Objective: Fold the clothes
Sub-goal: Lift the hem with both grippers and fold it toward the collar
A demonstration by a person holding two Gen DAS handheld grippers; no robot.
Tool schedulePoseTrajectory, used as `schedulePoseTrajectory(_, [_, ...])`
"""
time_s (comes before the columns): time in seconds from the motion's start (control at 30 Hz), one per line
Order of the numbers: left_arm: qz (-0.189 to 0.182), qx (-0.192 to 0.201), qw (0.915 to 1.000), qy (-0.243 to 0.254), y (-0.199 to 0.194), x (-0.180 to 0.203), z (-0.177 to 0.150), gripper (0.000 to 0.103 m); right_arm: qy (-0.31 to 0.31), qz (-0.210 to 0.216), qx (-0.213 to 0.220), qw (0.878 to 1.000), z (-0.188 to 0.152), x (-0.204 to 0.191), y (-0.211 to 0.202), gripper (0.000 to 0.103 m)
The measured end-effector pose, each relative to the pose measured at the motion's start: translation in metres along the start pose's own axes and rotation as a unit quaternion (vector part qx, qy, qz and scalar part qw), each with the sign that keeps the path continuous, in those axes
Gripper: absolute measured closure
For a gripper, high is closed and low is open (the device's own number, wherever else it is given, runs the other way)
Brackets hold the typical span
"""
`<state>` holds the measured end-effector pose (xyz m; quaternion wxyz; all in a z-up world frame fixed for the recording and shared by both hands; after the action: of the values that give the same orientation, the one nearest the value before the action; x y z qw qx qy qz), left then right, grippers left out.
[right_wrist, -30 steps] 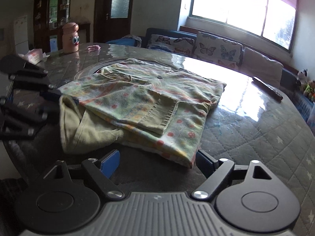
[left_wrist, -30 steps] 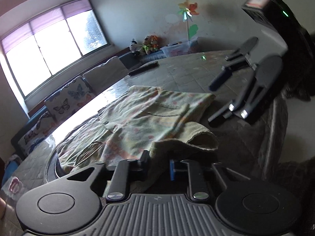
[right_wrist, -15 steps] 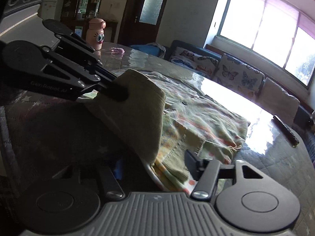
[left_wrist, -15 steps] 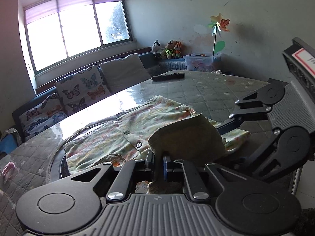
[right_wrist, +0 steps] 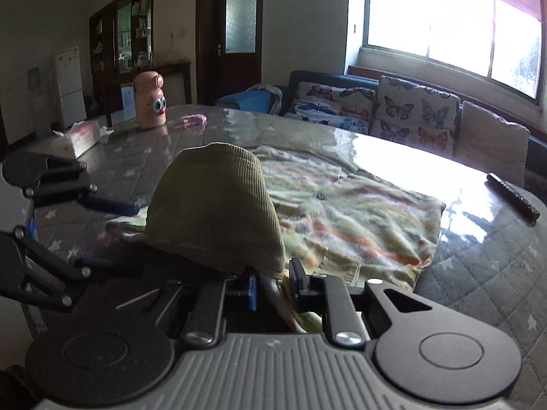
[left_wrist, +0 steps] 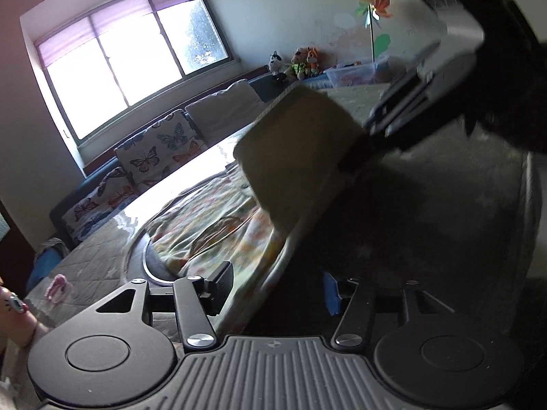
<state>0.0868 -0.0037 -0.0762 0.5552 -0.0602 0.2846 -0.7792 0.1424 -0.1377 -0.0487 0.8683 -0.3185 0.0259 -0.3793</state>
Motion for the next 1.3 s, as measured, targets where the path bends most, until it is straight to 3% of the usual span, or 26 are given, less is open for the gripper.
schedulePoseTrajectory(0.1, [0.027, 0.0, 0.9995, 0.018, 0.009, -0.008, -0.004, 0.046, 0.0, -0.004, 0.003, 1.0, 0.003, 0.001, 0.0, 0.087])
schedulePoseTrajectory(0.17, [0.038, 0.001, 0.9989, 0.028, 0.015, -0.013, -0.005, 0.058, 0.003, -0.005, 0.003, 1.0, 0.002, 0.001, 0.001, 0.089])
schedulePoseTrajectory(0.2, [0.042, 0.002, 0.9986, 0.031, 0.017, -0.016, -0.006, 0.074, 0.007, -0.007, 0.004, 1.0, 0.001, 0.001, 0.001, 0.09])
schedulePoseTrajectory(0.23, [0.041, 0.001, 0.9987, 0.03, 0.017, -0.018, -0.006, 0.083, 0.011, -0.008, 0.005, 1.0, 0.0, 0.001, 0.0, 0.091])
schedulePoseTrajectory(0.33, [0.036, 0.001, 0.9991, 0.025, 0.015, -0.021, -0.006, 0.094, 0.017, -0.009, 0.01, 1.0, -0.001, -0.002, -0.003, 0.092])
schedulePoseTrajectory(0.53, [0.01, 0.017, 0.9996, 0.019, -0.014, -0.013, 0.001, 0.097, 0.008, -0.007, 0.028, 1.0, 0.002, -0.01, -0.03, 0.094])
schedulePoseTrajectory(0.9, [-0.047, 0.024, 0.9979, 0.037, -0.111, 0.019, 0.005, 0.097, -0.006, 0.043, 0.042, 0.998, 0.004, -0.054, -0.12, 0.095])
schedulePoseTrajectory(1.13, [-0.045, 0.028, 0.9985, 0.016, -0.093, 0.008, 0.018, 0.097, -0.008, 0.043, 0.036, 0.998, 0.022, -0.039, -0.107, 0.096])
schedulePoseTrajectory(1.3, [-0.043, 0.024, 0.9986, -0.016, -0.06, -0.019, 0.036, 0.097, -0.006, 0.043, 0.026, 0.999, 0.047, -0.01, -0.078, 0.096])
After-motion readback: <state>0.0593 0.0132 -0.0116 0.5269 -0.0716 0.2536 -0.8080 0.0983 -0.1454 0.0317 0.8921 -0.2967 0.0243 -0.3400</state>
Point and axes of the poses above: each gripper's, at about its wrist camera, not at the fingertips, and y roughly the way its jaws point, x to its right, z to its top, the point moved 10 cm from there along y, roughly the way its jaws point, and after that the axes turned 12 degrees about -y, right-handed, at the moved point
